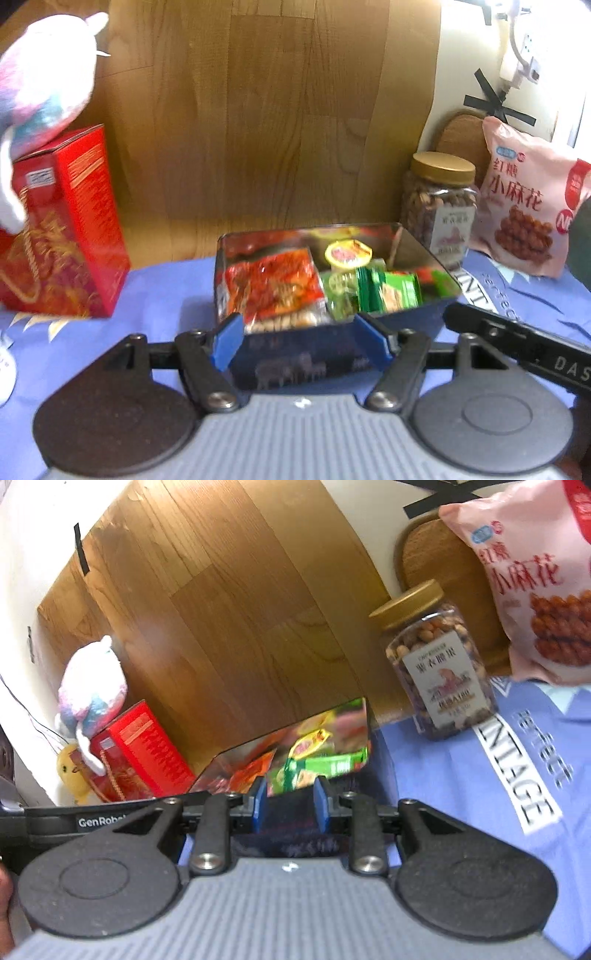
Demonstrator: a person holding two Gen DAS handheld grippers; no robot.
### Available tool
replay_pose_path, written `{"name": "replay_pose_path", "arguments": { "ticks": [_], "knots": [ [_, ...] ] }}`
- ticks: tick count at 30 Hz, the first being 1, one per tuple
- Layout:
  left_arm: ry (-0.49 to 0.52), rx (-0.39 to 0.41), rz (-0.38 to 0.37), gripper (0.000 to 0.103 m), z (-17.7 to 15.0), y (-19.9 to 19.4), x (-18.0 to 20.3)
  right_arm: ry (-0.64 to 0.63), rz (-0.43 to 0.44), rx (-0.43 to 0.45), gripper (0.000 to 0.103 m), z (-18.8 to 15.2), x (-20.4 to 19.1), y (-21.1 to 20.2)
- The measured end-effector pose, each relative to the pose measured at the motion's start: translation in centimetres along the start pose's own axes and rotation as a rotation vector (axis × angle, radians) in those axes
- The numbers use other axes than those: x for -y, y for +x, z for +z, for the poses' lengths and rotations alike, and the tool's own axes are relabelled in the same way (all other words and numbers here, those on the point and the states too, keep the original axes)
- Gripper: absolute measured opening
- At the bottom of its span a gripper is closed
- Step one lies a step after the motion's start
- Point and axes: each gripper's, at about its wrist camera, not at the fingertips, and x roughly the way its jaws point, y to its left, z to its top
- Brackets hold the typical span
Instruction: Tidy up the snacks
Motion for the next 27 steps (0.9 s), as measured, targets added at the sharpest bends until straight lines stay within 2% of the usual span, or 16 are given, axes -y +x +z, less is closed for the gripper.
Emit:
{"name": "replay_pose_path", "arguments": {
  "ticks": [3, 8, 10, 12, 13, 15, 24, 27],
  "knots": [
    [-0.002, 0.007, 0.023, 0.075, -1.0, -1.8, 0.4, 0.001, 0.006, 0.008, 0.031, -0.9, -0.8, -1.9],
    [0.0, 0.021, 0.051, 0.077, -2.6, -4.4, 1.6, -0.004, 0.014, 0.009, 0.032, -2.0, -1.7, -4.6],
    [0.004, 0.025, 0.064, 0.084, -3.3, -5.2, 2.0, -0.001, 0.018, 0.006, 0.032, -2.4, -1.9, -5.5],
    [0.014, 0.042, 0.095, 0.099, -4.0, -6.1, 2.6, -0.006, 0.021, 0.008, 0.032, -2.8, -2.1, -6.5],
    [0.02, 0.053, 0.114, 0.102, -4.3, -6.5, 2.8, -0.01, 0.022, 0.011, 0.034, -3.1, -2.3, -7.0],
    [0.03, 0.074, 0.144, 0.103, -4.8, -7.3, 3.3, -0.013, 0.024, 0.013, 0.038, -3.4, -2.4, -7.8],
    [0.032, 0.088, 0.221, 0.103, -6.4, -9.2, 4.4, 0.035, 0.048, 0.042, 0.039, -4.6, -2.1, -10.8],
    [0.039, 0.096, 0.249, 0.103, -6.9, -9.8, 4.7, 0.056, 0.048, 0.071, 0.046, -4.9, -1.9, -11.9]
  ]
}}
